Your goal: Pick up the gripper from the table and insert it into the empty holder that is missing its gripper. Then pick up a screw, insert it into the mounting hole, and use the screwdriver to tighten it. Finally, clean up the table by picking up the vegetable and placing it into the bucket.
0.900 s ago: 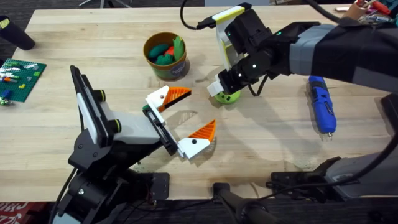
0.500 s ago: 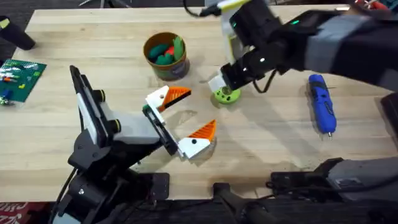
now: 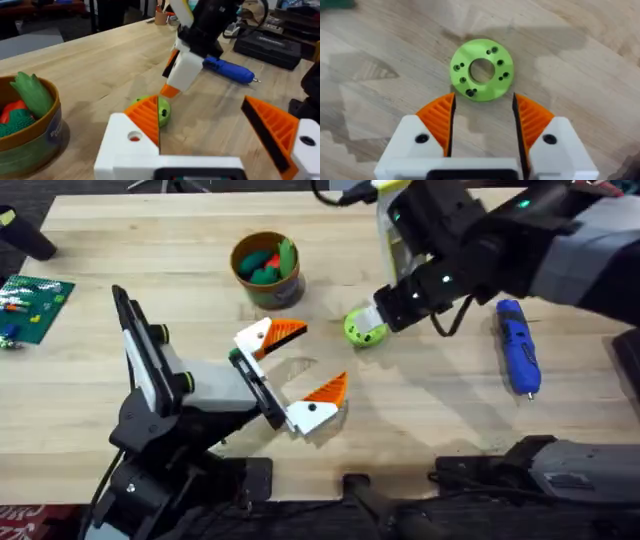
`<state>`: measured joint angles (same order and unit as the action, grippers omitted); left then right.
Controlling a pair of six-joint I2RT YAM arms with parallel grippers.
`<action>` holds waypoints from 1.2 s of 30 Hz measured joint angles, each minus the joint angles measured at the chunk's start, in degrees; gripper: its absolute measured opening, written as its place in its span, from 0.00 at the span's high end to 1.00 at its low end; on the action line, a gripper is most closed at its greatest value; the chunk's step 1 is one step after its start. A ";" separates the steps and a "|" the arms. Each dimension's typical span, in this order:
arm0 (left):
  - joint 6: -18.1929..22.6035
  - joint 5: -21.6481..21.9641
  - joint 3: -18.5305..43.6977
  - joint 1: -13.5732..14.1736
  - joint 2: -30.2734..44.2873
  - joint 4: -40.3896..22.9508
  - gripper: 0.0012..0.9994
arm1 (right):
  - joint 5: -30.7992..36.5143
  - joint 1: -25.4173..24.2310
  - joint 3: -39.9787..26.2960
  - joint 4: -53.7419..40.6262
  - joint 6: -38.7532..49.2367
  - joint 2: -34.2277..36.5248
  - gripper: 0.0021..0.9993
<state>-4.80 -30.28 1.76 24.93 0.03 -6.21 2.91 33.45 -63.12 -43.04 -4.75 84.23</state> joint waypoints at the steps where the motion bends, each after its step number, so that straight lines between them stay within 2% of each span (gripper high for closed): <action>1: 0.00 0.00 0.00 0.00 0.00 -0.01 0.01 | 0.13 0.27 0.25 0.28 0.26 0.56 0.38; 8: 0.00 0.00 0.00 0.00 0.00 0.01 0.01 | 1.68 3.76 1.04 1.15 2.35 5.97 0.38; 20: 0.00 0.00 0.00 0.00 0.00 0.01 0.01 | 2.48 5.65 1.10 1.84 2.42 8.93 0.38; 26: 0.00 0.00 0.00 0.00 0.01 0.01 0.01 | 3.56 6.84 1.10 2.45 2.77 9.92 0.50; 31: 0.00 0.02 0.00 0.00 0.00 0.01 0.01 | 4.13 6.84 1.10 2.59 2.72 9.92 0.65; 36: 0.00 0.02 0.00 0.00 0.00 0.01 0.01 | 4.41 6.84 1.12 2.57 2.66 9.92 0.69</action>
<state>-4.80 -30.26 1.76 24.93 0.03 -6.20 7.31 40.29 -62.00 -40.47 -2.08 94.15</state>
